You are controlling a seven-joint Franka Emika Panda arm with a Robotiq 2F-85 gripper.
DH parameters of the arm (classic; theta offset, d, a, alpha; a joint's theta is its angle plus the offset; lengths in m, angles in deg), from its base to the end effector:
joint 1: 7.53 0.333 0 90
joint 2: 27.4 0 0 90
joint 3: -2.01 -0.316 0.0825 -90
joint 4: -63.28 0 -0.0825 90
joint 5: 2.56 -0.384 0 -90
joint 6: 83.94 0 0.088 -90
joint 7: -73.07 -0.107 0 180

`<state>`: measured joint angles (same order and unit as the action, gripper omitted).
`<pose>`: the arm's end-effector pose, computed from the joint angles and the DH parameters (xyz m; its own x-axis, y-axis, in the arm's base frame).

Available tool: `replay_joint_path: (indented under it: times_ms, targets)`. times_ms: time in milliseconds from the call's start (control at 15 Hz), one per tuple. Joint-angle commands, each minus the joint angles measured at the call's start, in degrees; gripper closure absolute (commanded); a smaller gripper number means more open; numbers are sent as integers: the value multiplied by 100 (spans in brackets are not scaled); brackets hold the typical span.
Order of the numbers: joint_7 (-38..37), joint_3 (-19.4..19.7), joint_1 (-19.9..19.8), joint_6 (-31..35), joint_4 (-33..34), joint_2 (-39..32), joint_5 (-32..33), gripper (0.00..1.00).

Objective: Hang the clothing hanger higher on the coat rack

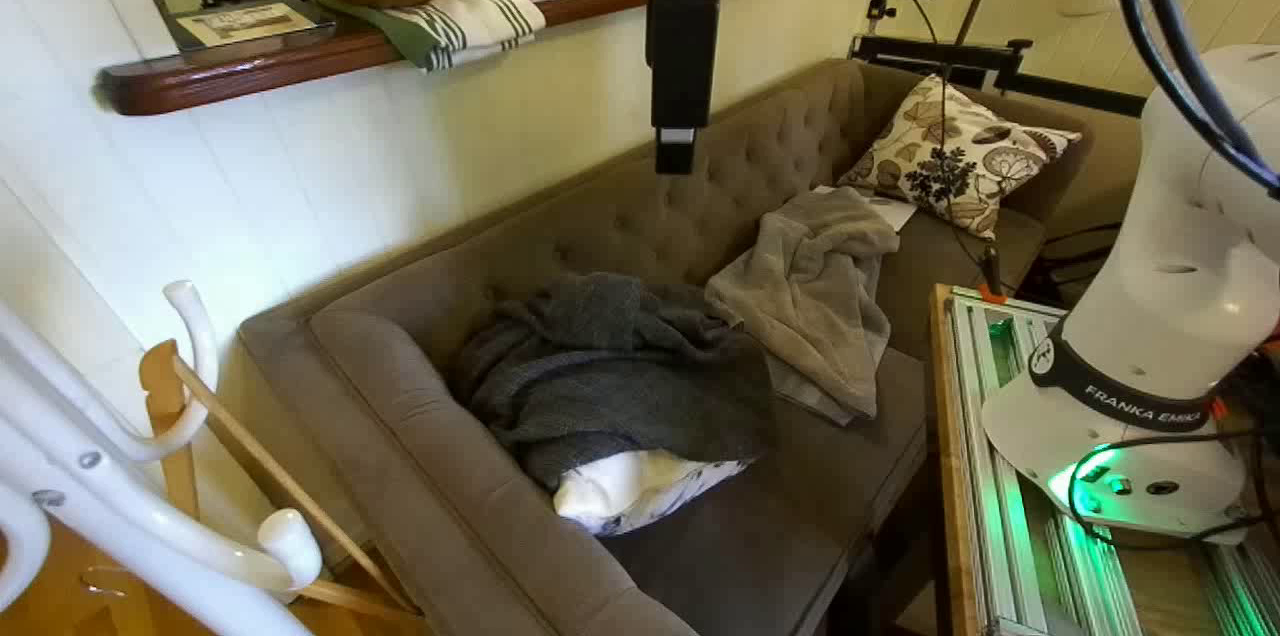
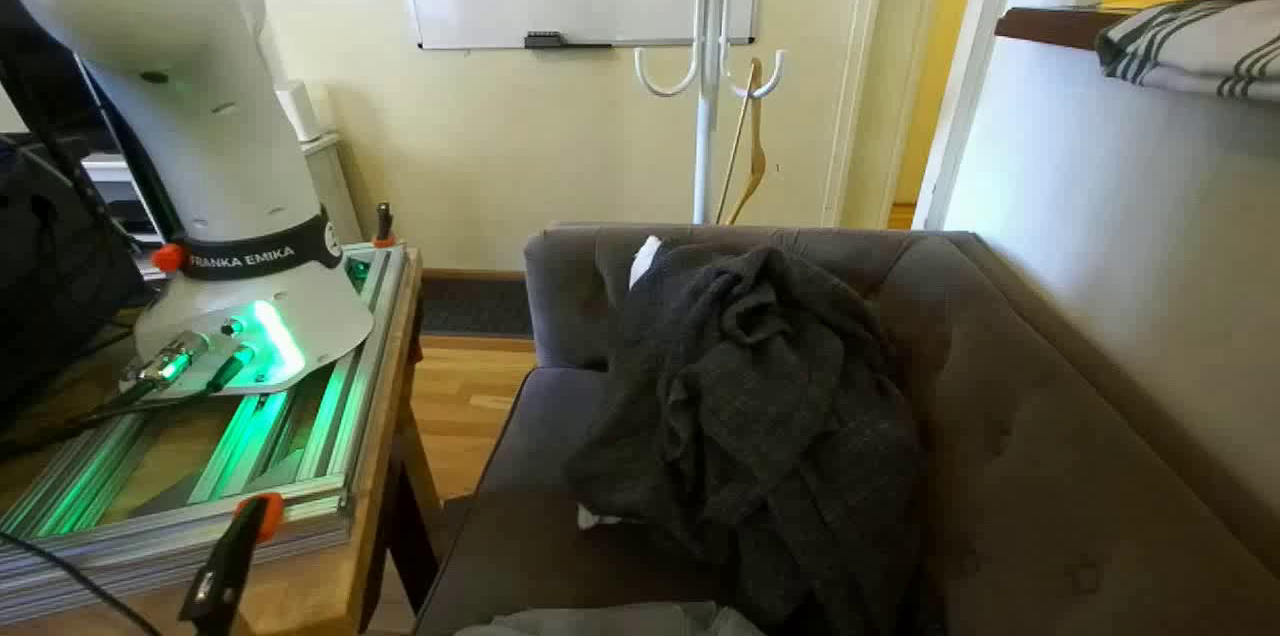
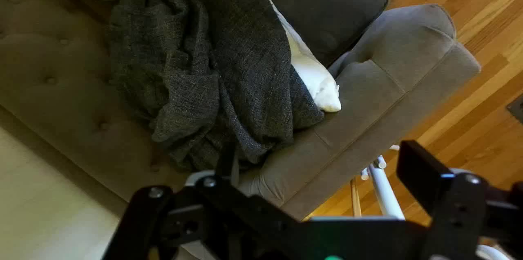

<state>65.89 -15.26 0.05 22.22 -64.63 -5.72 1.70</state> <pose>0.3995 0.1908 0.5148 0.9527 0.3040 0.0030 0.2985 -0.9371 0.1810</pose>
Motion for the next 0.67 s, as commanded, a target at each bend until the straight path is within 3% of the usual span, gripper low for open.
replay_joint_path:
  times_ms: [0,400,600]
  targets:
    - [-44,115,136,-21,18,-22,48,0]
    - [-44,114,136,-21,18,-22,48,0]
    - [-8,228,132,784,-124,-289,-151,0]
